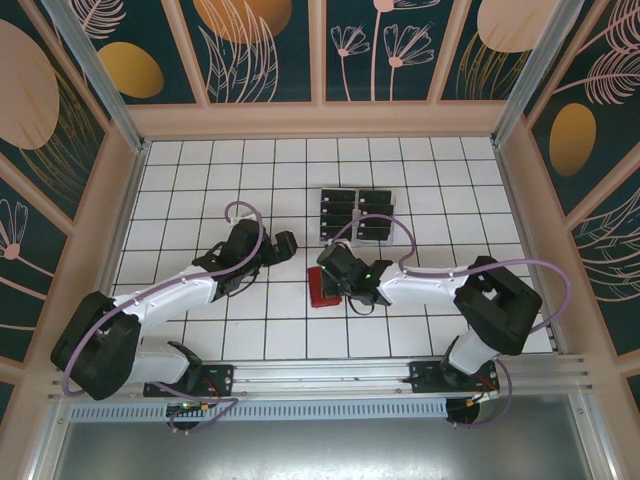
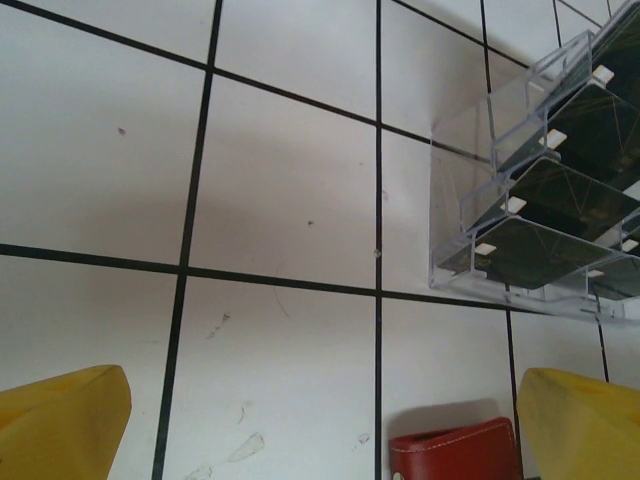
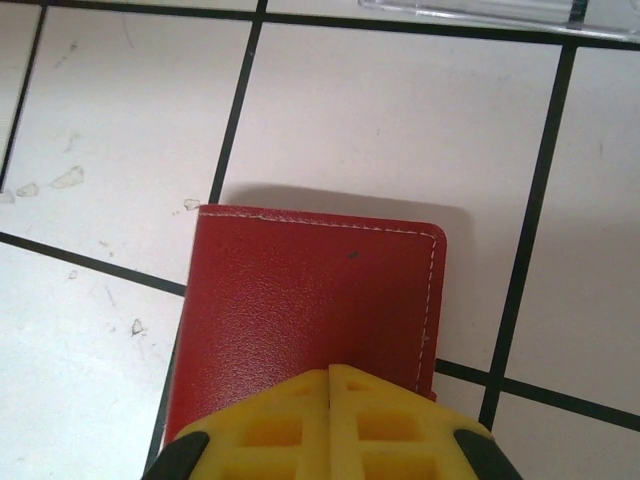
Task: Put the credit cards into the card holder
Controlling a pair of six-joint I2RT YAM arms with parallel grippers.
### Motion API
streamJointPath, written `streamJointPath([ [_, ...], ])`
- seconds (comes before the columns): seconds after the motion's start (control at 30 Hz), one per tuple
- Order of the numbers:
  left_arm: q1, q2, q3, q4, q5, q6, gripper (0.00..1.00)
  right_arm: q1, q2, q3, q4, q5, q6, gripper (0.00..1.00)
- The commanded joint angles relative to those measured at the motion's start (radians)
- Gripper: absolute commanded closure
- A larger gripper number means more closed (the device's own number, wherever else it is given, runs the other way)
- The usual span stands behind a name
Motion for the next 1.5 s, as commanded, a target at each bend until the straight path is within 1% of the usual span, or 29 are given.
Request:
streamJointPath([
  [0.0,0.0,0.007,-0.012,-0.005,0.046,0.031,0.01,-0.029,-0.062,-0.039,0.085,-0.072,-0.009,1.0],
  [0.2,-0.001,0.0,-0.051,0.05,0.129,0.008,0.01,-0.065,-0.13,-0.091,0.185,-0.142,0.032,1.0],
  [0.23,-0.001,0.0,-0.058,0.067,0.145,-0.004,0.01,-0.069,-0.139,-0.098,0.2,-0.142,0.042,1.0],
  [0.27,-0.002,-0.002,-0.066,0.085,0.157,-0.018,0.01,-0.072,-0.148,-0.102,0.213,-0.17,0.05,1.0],
  [0.37,-0.002,-0.008,-0.089,0.138,0.183,-0.057,0.01,-0.076,-0.162,-0.1,0.223,-0.177,0.058,1.0],
  [0.6,-0.003,-0.003,-0.116,0.231,0.215,-0.141,0.01,-0.089,-0.173,-0.068,0.249,-0.2,0.076,1.0],
  [0.77,-0.002,-0.03,-0.15,0.322,0.213,-0.227,0.01,-0.094,-0.179,-0.029,0.251,-0.206,0.085,1.0],
  [0.93,-0.002,-0.049,-0.175,0.383,0.214,-0.273,0.01,-0.095,-0.179,-0.003,0.255,-0.209,0.096,1.0],
  [1.17,-0.004,-0.05,-0.218,0.51,0.234,-0.346,0.02,-0.095,-0.169,0.031,0.265,-0.221,0.108,1.0],
  [1.2,-0.004,-0.048,-0.221,0.524,0.234,-0.353,0.03,-0.095,-0.168,0.034,0.266,-0.223,0.109,1.0],
  [1.3,-0.004,-0.041,-0.225,0.57,0.242,-0.372,0.11,-0.095,-0.167,0.043,0.274,-0.233,0.117,1.0],
  [1.47,-0.004,-0.037,-0.228,0.618,0.243,-0.389,0.29,-0.094,-0.164,0.049,0.29,-0.252,0.131,1.0],
])
